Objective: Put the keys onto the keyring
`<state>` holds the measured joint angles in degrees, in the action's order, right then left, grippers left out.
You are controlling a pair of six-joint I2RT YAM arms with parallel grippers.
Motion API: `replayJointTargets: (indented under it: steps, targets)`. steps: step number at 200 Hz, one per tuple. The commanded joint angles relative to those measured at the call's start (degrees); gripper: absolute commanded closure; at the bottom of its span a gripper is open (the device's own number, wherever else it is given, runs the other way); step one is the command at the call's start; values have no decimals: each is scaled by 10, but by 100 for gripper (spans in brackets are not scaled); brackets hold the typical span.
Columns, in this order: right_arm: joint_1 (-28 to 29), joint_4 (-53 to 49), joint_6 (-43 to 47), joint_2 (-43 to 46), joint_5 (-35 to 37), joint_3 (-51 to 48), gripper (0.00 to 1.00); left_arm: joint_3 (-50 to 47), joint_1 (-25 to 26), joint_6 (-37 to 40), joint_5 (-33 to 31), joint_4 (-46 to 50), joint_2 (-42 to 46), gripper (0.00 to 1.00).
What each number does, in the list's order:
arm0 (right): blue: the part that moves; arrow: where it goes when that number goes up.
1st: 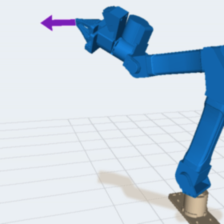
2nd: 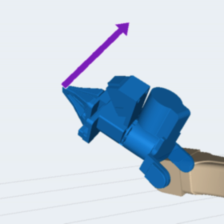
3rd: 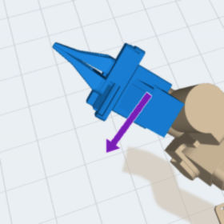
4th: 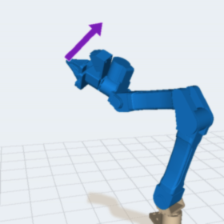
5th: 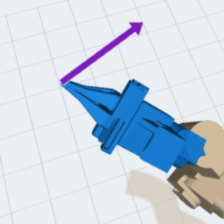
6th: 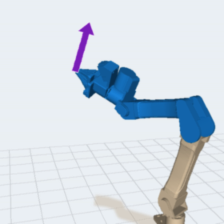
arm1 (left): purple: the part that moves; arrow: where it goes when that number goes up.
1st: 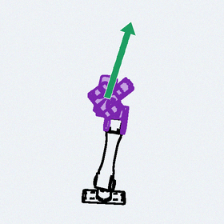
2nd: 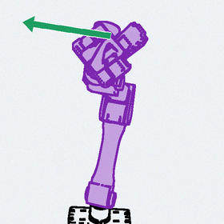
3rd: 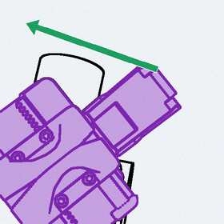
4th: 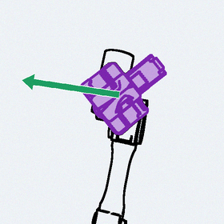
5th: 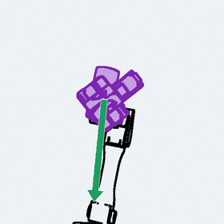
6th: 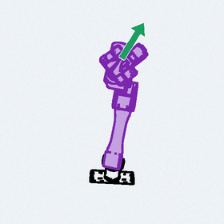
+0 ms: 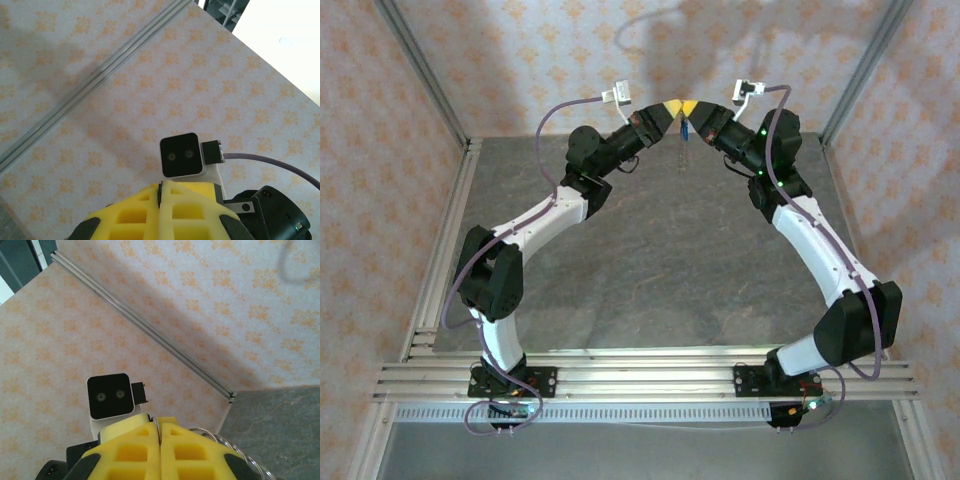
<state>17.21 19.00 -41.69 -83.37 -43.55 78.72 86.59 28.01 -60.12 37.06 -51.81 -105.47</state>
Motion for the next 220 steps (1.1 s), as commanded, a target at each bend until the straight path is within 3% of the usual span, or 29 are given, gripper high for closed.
replayJointTargets:
  steps: [1,34,67,96,150,220]
  targets:
    - [1,18,2,-5,-11,25,100,21,6,4,31,-22,17,100]
    - [-15,17,3,-13,-34,43,100,31,5,22,36,15,22,100]
    - [-39,-5,11,-35,-104,87,100,39,-8,52,43,59,39,68]
    - [-45,-64,57,-47,-156,130,100,59,-29,71,62,101,49,56]
    - [-50,-206,174,-60,-200,206,100,119,-57,127,125,205,44,52]
    - [-52,-237,189,-88,-226,242,100,157,-61,136,179,231,25,54]
